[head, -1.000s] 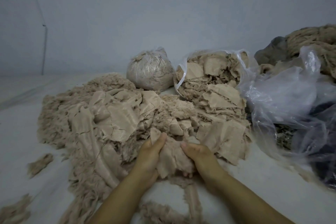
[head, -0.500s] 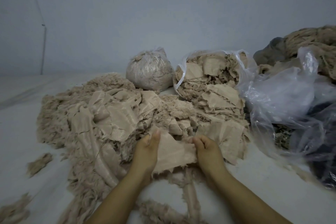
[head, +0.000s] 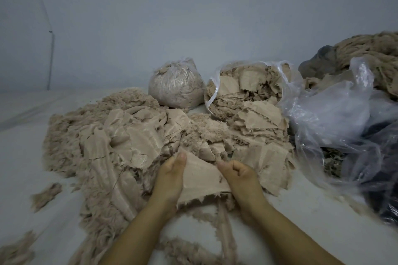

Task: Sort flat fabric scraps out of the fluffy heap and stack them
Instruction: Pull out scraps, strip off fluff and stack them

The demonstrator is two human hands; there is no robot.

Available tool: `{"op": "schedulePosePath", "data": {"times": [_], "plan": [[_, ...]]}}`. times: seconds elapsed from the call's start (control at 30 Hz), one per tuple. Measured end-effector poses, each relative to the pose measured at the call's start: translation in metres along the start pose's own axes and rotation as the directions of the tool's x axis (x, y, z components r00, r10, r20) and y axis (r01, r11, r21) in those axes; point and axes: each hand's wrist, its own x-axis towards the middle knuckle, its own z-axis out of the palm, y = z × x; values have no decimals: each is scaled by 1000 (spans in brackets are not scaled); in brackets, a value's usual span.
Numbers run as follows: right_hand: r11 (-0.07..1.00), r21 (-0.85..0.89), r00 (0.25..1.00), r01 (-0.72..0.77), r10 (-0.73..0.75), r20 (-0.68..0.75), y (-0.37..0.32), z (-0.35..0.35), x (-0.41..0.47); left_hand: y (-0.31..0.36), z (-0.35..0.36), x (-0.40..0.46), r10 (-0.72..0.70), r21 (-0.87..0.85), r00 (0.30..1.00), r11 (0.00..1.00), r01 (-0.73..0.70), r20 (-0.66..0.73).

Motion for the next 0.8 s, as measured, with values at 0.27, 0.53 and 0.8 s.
{"op": "schedulePosePath", "data": {"times": [0.27,0.53,0.8], "plan": [[995,-83,996,-49,54,70,-13,-18,0,6,-21,6,-71,-84,991,995,61,-117],[964,-7,787,-267,222,576,-9,-1,-18,10,-9,2,-50,-205,998,978,44,-25],[963,-120,752,-240,262,605,-18,-20,-14,17,-28,7,-99,-248,988,966,66,-121]]}}
